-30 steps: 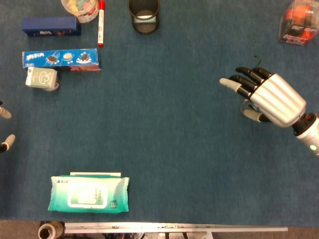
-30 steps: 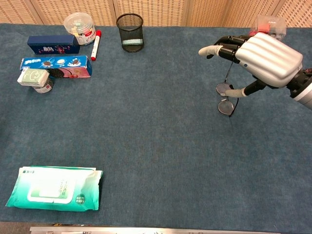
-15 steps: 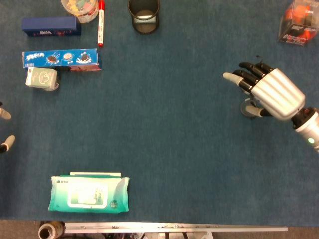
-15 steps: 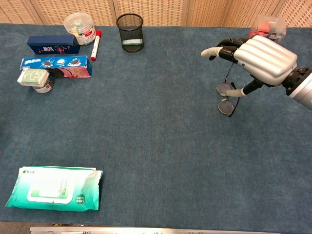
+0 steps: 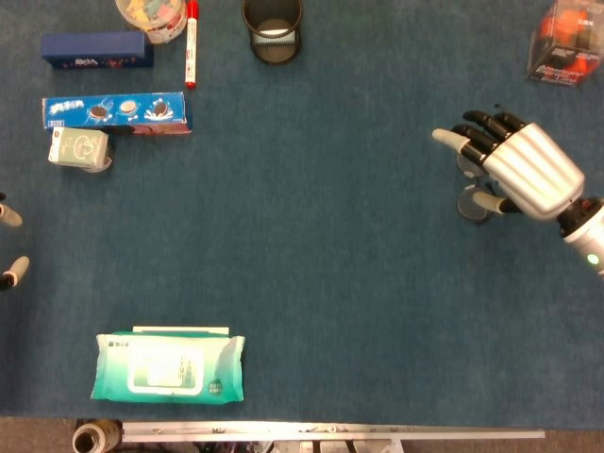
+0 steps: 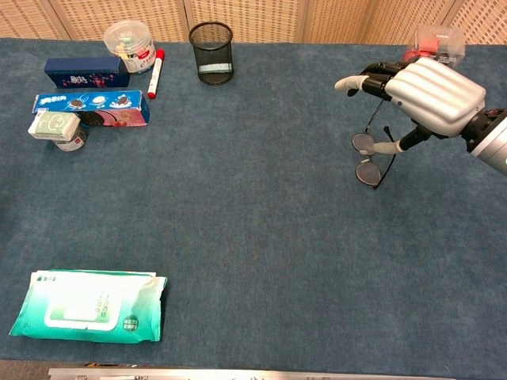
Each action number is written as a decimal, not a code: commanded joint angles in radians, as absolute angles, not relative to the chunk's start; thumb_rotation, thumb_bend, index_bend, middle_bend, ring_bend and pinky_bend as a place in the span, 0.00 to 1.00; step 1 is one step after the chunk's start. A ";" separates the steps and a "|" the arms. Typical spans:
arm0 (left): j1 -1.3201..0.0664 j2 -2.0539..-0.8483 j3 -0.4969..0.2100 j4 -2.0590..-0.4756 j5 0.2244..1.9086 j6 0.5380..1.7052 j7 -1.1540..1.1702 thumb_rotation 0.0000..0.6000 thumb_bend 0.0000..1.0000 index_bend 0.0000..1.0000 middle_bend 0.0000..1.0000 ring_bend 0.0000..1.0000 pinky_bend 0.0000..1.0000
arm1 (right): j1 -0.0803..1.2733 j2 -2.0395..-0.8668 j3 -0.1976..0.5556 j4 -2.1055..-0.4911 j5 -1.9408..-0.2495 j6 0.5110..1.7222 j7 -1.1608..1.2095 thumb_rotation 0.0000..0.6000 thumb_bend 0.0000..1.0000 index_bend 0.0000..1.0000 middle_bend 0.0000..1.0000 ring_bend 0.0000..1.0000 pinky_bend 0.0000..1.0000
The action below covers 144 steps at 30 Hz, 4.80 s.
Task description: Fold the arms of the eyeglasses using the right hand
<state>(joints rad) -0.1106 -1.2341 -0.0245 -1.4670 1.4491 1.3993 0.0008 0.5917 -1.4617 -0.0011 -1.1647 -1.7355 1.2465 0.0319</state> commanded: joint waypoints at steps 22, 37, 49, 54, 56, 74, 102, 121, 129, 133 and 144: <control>-0.109 -1.239 -0.020 -1.455 1.446 1.389 -0.012 1.00 0.18 0.42 0.28 0.26 0.45 | 0.617 -1.541 0.006 -1.005 -1.688 1.205 0.116 1.00 0.09 0.18 0.29 0.18 0.34; -0.108 -1.243 -0.019 -1.443 1.442 1.384 -0.025 1.00 0.18 0.42 0.28 0.26 0.45 | 0.631 -1.562 0.000 -0.970 -1.682 1.200 0.150 1.00 0.09 0.18 0.29 0.18 0.34; -0.111 -1.240 -0.020 -1.452 1.445 1.383 -0.016 1.00 0.18 0.42 0.28 0.26 0.45 | 0.636 -1.537 -0.011 -0.984 -1.742 1.291 0.158 1.00 0.09 0.18 0.29 0.18 0.34; -0.112 -1.239 -0.022 -1.456 1.444 1.384 -0.012 1.00 0.18 0.42 0.28 0.26 0.45 | 0.648 -1.559 -0.020 -0.890 -1.805 1.377 0.148 1.00 0.15 0.18 0.29 0.18 0.34; -0.112 -1.239 -0.022 -1.457 1.443 1.383 -0.010 1.00 0.18 0.42 0.28 0.26 0.45 | 0.651 -1.570 -0.024 -0.857 -1.821 1.404 0.151 1.00 0.16 0.18 0.29 0.18 0.34; -0.111 -1.242 -0.020 -1.453 1.436 1.376 -0.013 1.00 0.18 0.42 0.28 0.26 0.45 | 0.667 -1.657 -0.059 -0.642 -1.865 1.504 0.209 1.00 0.16 0.18 0.29 0.18 0.34; -0.110 -1.241 -0.017 -1.455 1.433 1.371 -0.009 1.00 0.18 0.42 0.28 0.26 0.45 | 0.663 -1.737 -0.093 -0.489 -1.807 1.418 0.269 1.00 0.17 0.18 0.29 0.18 0.34; -0.110 -1.241 -0.015 -1.448 1.433 1.366 -0.021 1.00 0.18 0.42 0.28 0.26 0.45 | 0.675 -1.797 -0.110 -0.404 -1.790 1.375 0.330 1.00 0.18 0.18 0.29 0.18 0.34; -0.108 -1.245 -0.014 -1.441 1.430 1.363 -0.027 1.00 0.18 0.42 0.28 0.26 0.45 | 0.673 -1.822 -0.125 -0.367 -1.787 1.351 0.352 1.00 0.18 0.18 0.29 0.18 0.34; -0.108 -1.247 -0.013 -1.437 1.429 1.360 -0.030 1.00 0.18 0.42 0.28 0.26 0.45 | 0.670 -1.831 -0.129 -0.352 -1.783 1.342 0.363 1.00 0.18 0.18 0.29 0.18 0.34; -0.110 -1.246 -0.015 -1.438 1.426 1.355 -0.027 1.00 0.18 0.42 0.28 0.26 0.45 | 0.672 -1.825 -0.119 -0.354 -1.774 1.405 0.372 1.00 0.18 0.18 0.29 0.18 0.34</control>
